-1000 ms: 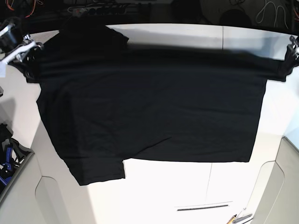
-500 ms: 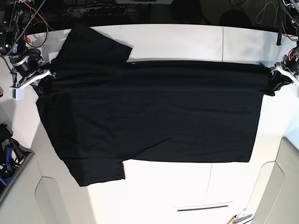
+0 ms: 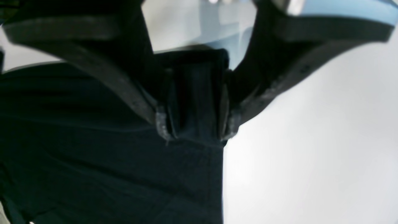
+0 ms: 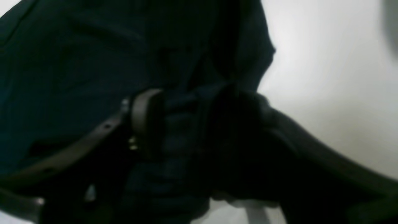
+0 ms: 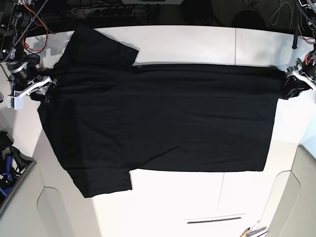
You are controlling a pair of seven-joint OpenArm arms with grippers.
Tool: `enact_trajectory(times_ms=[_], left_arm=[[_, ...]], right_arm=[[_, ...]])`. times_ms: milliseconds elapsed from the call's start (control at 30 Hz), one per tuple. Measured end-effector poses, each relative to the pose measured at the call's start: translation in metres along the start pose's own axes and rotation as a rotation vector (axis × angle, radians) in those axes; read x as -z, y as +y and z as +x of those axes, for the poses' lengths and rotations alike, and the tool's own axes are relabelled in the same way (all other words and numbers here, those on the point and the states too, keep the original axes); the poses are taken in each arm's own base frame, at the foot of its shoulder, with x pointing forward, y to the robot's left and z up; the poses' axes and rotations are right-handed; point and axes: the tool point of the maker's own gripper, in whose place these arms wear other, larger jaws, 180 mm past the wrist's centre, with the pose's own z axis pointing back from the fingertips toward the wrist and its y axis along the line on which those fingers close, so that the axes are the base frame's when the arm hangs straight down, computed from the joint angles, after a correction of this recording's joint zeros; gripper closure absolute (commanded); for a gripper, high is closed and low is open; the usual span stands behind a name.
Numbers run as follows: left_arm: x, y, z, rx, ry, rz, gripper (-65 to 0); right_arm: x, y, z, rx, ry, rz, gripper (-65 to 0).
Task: Fold the T-shirt properly
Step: 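Lift the shoulder edge and fold it over toward the hem, then release the shirt and raise both grippers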
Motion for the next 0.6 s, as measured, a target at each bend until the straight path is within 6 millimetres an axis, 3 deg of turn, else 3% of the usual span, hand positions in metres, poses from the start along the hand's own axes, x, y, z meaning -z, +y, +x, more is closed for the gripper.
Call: enact_trajectory(times_ms=[200,333,433,600], left_arm=[[-0.005,0.003,0.01,-0.008,-0.028,-0.001,-24.6],[-0.019,0.016,0.028,-0.009,-0.06,0.021,-24.6],[-0.027,0.022,0.033,-0.021,-0.071,0.034,-24.6],[-0.034,0.025,0.041,-0.047,-0.104,0.029,-24.6]], right_arm=[[-0.036,0.001,0.031,-0.088,-0.046,-0.043,-38.2],[-0.068,-0.006,0.031,-0.132,-0.058,-0.099,-38.2],[-0.081,-0.005,0.014,-0.098,-0.036,-0.095,-38.2],[-0.089,0.027,-0.045,0.035,0.065,0.028,-38.2]])
